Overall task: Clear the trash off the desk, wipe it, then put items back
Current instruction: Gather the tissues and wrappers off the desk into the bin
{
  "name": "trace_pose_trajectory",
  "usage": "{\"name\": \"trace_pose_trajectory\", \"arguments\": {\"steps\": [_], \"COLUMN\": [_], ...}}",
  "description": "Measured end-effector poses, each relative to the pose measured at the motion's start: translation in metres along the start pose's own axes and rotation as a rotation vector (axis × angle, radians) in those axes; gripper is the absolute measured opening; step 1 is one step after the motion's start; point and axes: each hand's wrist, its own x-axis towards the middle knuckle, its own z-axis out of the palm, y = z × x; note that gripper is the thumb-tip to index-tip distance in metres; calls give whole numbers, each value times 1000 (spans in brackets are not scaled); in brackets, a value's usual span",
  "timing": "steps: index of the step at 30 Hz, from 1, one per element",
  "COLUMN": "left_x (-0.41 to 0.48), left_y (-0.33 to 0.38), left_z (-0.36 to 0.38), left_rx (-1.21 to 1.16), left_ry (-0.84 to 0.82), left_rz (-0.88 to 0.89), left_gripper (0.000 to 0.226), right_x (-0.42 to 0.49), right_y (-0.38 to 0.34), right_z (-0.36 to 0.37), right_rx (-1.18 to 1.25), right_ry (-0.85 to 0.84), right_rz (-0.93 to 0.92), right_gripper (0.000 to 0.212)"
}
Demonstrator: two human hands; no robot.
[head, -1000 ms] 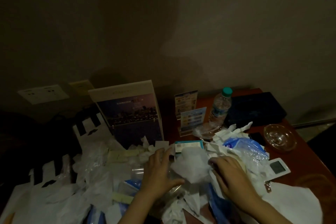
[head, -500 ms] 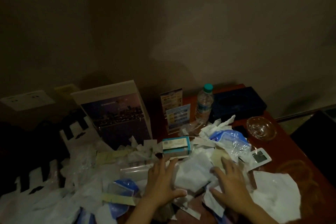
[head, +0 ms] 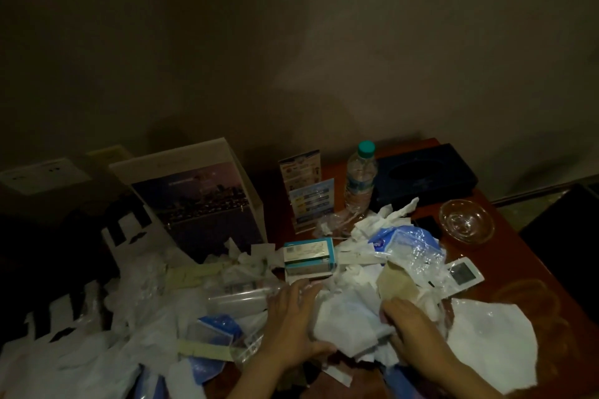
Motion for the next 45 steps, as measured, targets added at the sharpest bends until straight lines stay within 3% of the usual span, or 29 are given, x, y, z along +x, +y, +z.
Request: {"name": "trace_pose_trajectory", "arguments": {"steps": [4,9,12,15,17,21,27,31,33,35,37,40,42,45], "left_x": [0,-3,-2,0,3,9,24,29,34,39,43,49,54,61], "left_y": [7,15,19,25,31,47,65,75,77,78,80,84,89,97], "left_z": [-3,-1,0,5,9,14,25,32,34,36,39,42,43,47], "left_rx": [-5,38,43,44,62,60,61,67,73,65,33,-11,-17,-21], "left_ry": [6,21,21,32,38,-26,-45,-44,-44,-35,-27,-45,-70,-63], "left_rz": [24,55,61,80,90,90,61,25,20,36,56,76,59,49], "left_gripper": [107,108,109,110,112,115,118,120,121,122,123,124,119,94], "right_x": [-5,-25,-45,-58,-59,-61,-67,-69,-70,-68,-67,-66,-65,-61], "right_y": [-7,-7,5,18,18,30,36,51,65,66,68,72,77,81], "right_z": [-19,-44,-49,-41,-37,-22,-7,9,12,3,-6,-18,-22,-23], "right_rx": [-54,-110,-170,-159,-80,-32,-115,-150,-91,-38,0,62,93,113], "right_ry": [53,227,282,210,96,15,82,63,10,101,223,271,280,272], "right_rz": [-100,-81,113,420,575,669,659,489,424,327,268,254,261,284], "right_gripper": [37,23,25,44,37,22,21,64,54,38,48,59,64,66]}}
